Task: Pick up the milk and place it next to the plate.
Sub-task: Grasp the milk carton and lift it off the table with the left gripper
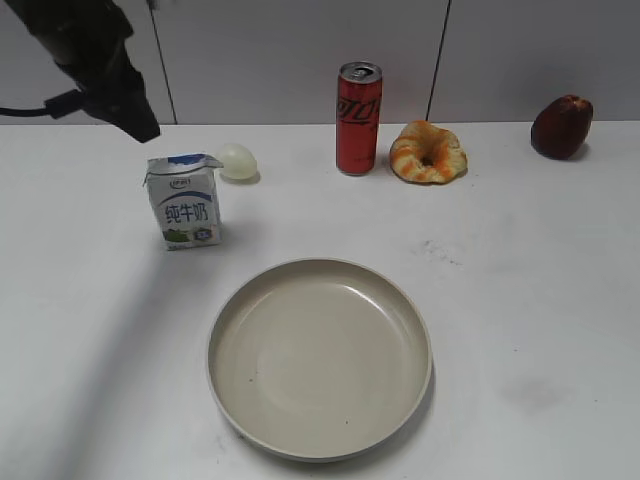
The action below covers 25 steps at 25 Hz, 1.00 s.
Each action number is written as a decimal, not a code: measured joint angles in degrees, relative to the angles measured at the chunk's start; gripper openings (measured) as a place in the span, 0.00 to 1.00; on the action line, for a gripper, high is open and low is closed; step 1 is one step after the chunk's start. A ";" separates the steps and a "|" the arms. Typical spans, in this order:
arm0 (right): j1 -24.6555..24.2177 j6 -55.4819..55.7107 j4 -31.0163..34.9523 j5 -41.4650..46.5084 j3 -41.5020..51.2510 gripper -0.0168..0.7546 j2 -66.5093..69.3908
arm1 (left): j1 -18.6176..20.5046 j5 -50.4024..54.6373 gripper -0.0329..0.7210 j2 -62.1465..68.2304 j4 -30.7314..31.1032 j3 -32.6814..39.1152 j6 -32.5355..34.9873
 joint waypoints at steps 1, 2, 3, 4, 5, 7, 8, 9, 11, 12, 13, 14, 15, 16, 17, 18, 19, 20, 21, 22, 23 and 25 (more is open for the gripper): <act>0.00 0.00 0.00 0.00 0.00 0.78 0.00 | -0.65 0.88 0.75 2.02 0.00 -1.38 0.75; 0.00 0.00 0.00 0.00 0.00 0.78 0.00 | -1.31 1.29 0.75 3.86 0.00 -2.74 1.02; 0.00 0.00 0.00 0.00 0.00 0.78 0.00 | -1.88 1.37 0.75 5.54 0.00 -3.86 1.44; 0.00 0.00 0.00 0.00 0.00 0.78 0.00 | -2.27 1.43 0.75 6.79 0.00 -4.68 1.87; 0.00 0.00 0.00 0.00 0.00 0.78 0.00 | -2.60 1.49 0.75 8.10 0.00 -5.16 2.24; 0.00 0.00 0.00 0.00 0.00 0.78 0.00 | -2.95 1.54 0.75 10.11 0.00 -5.82 2.82; 0.00 0.00 0.00 0.00 0.00 0.78 0.00 | -2.99 1.54 0.75 11.01 0.05 -5.89 2.82; 0.00 0.00 0.00 0.00 0.00 0.78 0.00 | -3.00 1.54 0.75 11.81 0.28 -5.89 2.90; 0.00 0.00 0.00 0.00 0.00 0.78 0.00 | -3.00 1.41 0.75 13.04 1.53 -5.94 3.06; 0.00 0.00 0.00 0.00 0.00 0.78 0.00 | -3.00 1.22 0.75 13.68 2.04 -5.94 3.05; 0.00 0.00 0.00 0.00 0.00 0.78 0.00 | -3.00 1.04 0.75 14.33 2.23 -5.94 3.05; 0.00 0.00 0.00 0.00 0.00 0.78 0.00 | -3.00 0.81 0.75 14.98 2.18 -5.94 3.05; 0.00 0.00 0.00 0.00 0.00 0.78 0.00 | -3.00 0.55 0.74 15.53 1.98 -5.94 3.07; 0.00 0.00 0.00 0.00 0.00 0.78 0.00 | -3.00 0.31 0.74 16.18 1.80 -5.94 3.07; 0.00 0.00 0.00 0.00 0.00 0.78 0.00 | -3.00 0.11 0.73 16.75 1.66 -5.94 3.07; 0.00 0.00 0.00 0.00 0.00 0.78 0.00 | -3.00 -0.07 0.72 17.23 1.55 -5.94 3.07; 0.00 0.00 0.00 0.00 0.00 0.78 0.00 | -3.00 -0.28 0.70 17.70 1.55 -5.94 3.07; 0.00 0.00 0.00 0.00 0.00 0.78 0.00 | -3.00 -0.28 0.69 18.18 1.55 -5.94 3.07; 0.00 0.00 0.00 0.00 0.00 0.78 0.00 | -3.00 -0.37 0.67 18.43 1.55 -5.94 3.12; 0.00 0.00 0.00 0.00 0.00 0.78 0.00 | -3.00 -0.37 0.65 18.69 1.48 -5.94 3.12; 0.00 0.00 0.00 0.00 0.00 0.78 0.00 | -3.00 -0.31 0.62 18.99 1.43 -5.94 3.18; 0.00 0.00 0.00 0.00 0.00 0.78 0.00 | -3.00 -0.36 0.56 19.33 1.36 -5.94 3.22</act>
